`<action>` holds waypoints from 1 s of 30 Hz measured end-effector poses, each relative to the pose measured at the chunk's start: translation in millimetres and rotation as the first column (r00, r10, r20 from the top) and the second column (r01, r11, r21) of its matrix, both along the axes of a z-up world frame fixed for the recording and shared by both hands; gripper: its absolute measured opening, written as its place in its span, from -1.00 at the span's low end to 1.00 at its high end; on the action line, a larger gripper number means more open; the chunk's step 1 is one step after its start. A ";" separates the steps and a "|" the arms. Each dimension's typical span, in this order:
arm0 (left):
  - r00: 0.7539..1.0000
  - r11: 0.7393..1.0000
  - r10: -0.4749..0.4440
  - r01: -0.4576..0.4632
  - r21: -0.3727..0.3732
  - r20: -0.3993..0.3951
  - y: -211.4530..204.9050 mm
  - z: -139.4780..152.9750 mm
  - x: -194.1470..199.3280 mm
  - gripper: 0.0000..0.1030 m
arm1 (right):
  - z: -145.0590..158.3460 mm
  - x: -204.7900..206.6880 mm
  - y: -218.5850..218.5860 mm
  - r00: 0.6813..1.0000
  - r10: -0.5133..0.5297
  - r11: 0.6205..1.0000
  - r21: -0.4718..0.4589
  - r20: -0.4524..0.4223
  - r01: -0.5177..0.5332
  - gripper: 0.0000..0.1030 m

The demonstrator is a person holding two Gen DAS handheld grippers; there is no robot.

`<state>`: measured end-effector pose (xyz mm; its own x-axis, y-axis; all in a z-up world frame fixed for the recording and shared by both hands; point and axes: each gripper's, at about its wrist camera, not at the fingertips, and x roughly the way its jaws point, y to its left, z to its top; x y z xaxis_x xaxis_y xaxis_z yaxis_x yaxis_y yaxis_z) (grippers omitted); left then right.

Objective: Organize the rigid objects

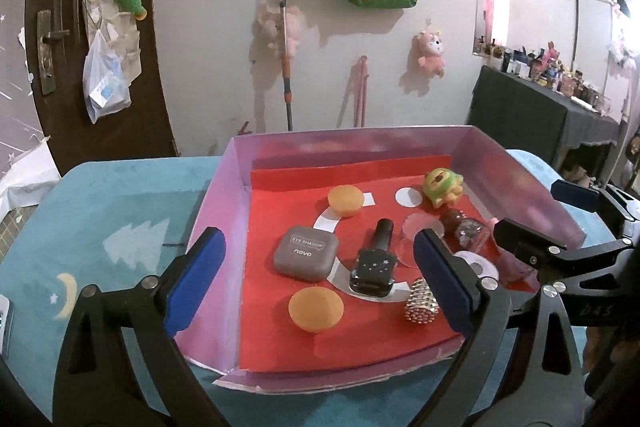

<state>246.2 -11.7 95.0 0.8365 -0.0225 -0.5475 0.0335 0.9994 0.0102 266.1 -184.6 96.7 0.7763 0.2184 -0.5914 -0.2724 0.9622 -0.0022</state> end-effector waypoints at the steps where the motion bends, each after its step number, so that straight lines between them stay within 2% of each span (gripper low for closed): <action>1: 1.000 1.000 0.000 0.000 0.002 -0.003 0.9 -2.5 1.0 0.87 | -2.4 0.7 -0.4 1.000 0.000 1.000 -0.004 0.002 0.000 1.00; 10: 0.999 1.000 0.000 0.001 0.009 -0.040 1.1 -19.4 7.9 0.87 | -21.7 9.6 -2.6 1.000 -0.012 1.000 -0.016 -0.013 0.012 1.00; 17: 0.998 1.000 0.002 -0.002 -0.004 -0.067 1.5 -26.8 9.4 0.87 | -23.9 10.0 -3.3 1.000 -0.014 1.000 -0.022 -0.002 0.014 1.00; 30: 0.998 1.000 0.022 -0.021 0.014 -0.066 0.3 -28.9 9.1 0.87 | -25.9 7.2 -1.1 0.999 -0.027 0.999 -0.030 0.023 0.028 1.00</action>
